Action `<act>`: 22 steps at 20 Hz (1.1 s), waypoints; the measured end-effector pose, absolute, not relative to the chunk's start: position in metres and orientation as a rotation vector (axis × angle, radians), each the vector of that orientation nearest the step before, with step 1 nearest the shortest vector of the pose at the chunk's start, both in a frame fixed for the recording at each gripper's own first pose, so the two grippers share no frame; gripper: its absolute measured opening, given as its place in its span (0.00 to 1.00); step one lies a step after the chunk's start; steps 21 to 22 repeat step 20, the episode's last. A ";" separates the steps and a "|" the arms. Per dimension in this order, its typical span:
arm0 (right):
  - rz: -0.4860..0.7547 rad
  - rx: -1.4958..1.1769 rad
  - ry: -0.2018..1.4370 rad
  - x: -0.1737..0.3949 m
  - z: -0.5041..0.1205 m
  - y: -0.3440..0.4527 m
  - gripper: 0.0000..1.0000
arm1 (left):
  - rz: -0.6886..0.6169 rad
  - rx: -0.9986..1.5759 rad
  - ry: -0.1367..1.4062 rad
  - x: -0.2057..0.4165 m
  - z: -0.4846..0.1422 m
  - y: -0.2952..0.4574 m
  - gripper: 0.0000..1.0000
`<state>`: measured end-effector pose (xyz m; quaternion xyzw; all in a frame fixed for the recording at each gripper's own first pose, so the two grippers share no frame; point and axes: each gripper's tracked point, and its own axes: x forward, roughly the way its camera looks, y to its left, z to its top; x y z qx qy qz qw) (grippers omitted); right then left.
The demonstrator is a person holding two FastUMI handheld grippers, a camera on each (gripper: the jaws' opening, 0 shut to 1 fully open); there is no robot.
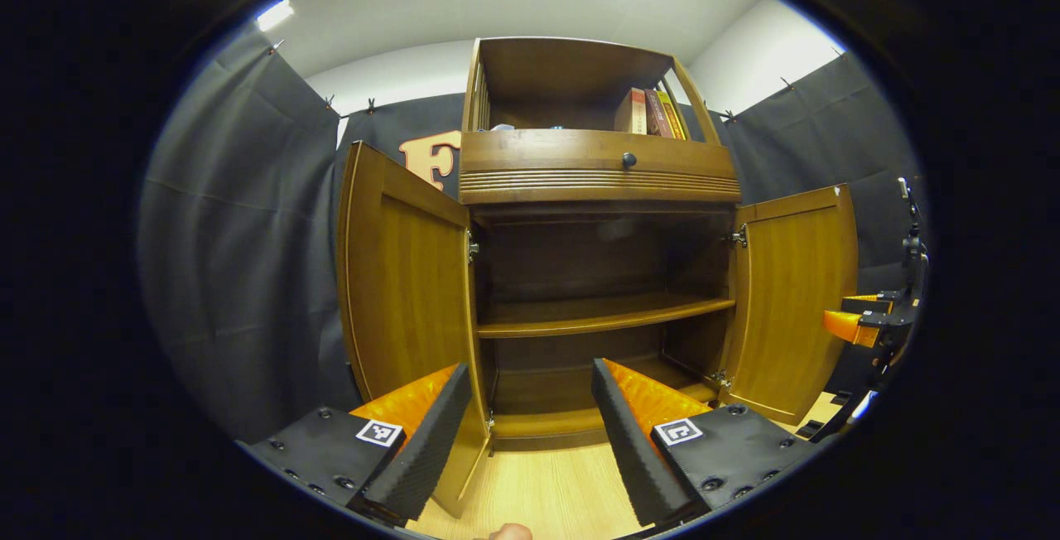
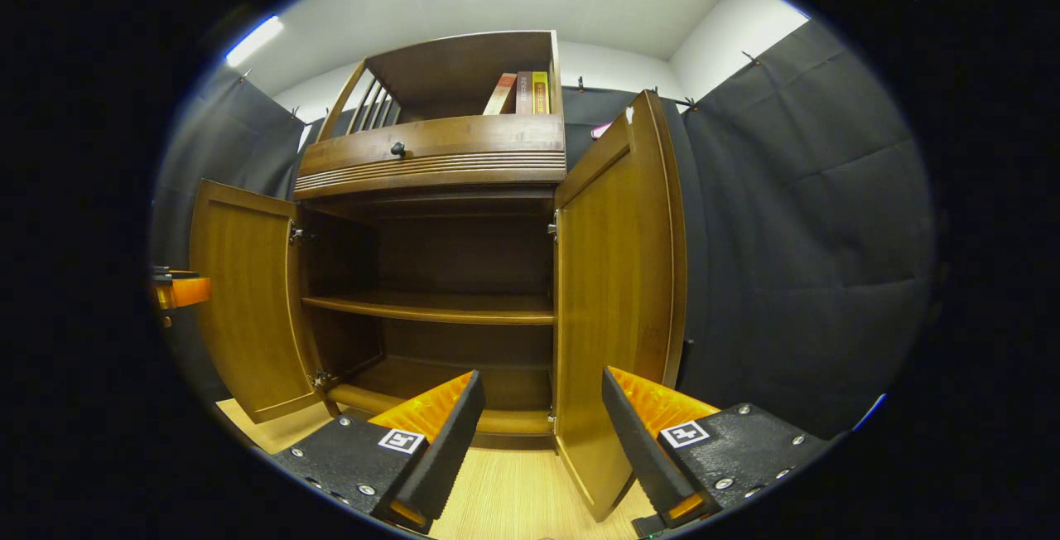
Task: Open the right door of the double-door shoe cabinet with the right hand, and open the left door with the left hand.
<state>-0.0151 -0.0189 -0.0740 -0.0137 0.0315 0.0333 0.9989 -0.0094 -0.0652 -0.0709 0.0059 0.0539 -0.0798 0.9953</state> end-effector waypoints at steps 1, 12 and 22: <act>0.068 -0.029 0.063 -0.015 -0.074 -0.017 0.99 | -0.156 0.011 0.109 -0.010 -0.071 -0.063 0.93; 0.074 -0.027 0.059 -0.012 -0.075 -0.014 0.88 | -0.149 0.014 0.109 -0.011 -0.073 -0.061 0.93; 0.069 -0.022 0.056 -0.012 -0.076 -0.018 0.77 | -0.153 0.029 0.091 -0.014 -0.067 -0.067 0.93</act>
